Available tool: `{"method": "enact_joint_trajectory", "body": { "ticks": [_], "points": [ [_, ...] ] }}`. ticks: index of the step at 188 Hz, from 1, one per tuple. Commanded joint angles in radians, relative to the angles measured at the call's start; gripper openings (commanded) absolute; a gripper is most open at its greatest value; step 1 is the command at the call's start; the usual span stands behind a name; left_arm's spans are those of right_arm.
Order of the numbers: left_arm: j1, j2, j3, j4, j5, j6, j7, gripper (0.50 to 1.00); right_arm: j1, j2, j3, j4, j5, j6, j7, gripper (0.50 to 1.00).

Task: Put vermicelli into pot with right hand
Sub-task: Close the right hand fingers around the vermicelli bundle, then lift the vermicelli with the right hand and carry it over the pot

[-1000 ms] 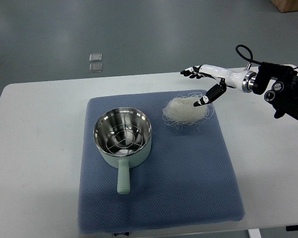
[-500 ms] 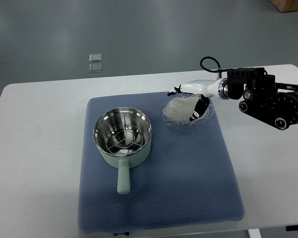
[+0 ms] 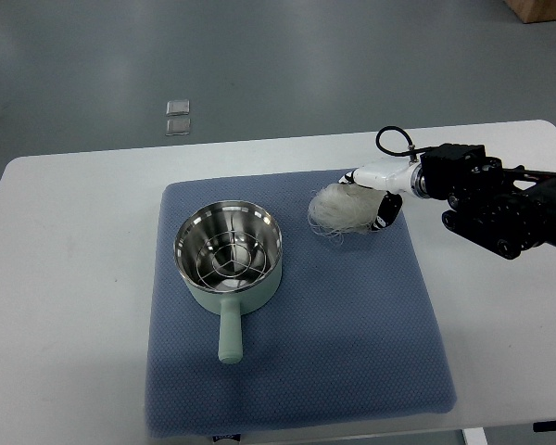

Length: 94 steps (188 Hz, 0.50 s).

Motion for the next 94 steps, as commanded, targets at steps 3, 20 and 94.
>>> {"method": "enact_joint_trajectory", "body": {
  "ticks": [3, 20, 94],
  "points": [
    [0.000, 0.000, 0.000, 0.000, -0.001, 0.000, 0.000, 1.000, 0.004, -0.001, -0.001, -0.001, 0.000, -0.004, 0.001, 0.500],
    [-0.001, 0.000, 0.000, 0.000, -0.001, 0.000, 0.000, 1.000, 0.004, 0.001, 0.005, 0.001, 0.003, -0.028, 0.001, 0.500],
    [-0.008, 0.000, 0.002, 0.000, 0.001, 0.000, 0.000, 1.000, 0.002, -0.039, 0.119, 0.111, 0.095, -0.159, 0.012, 0.500]
  ]
}}
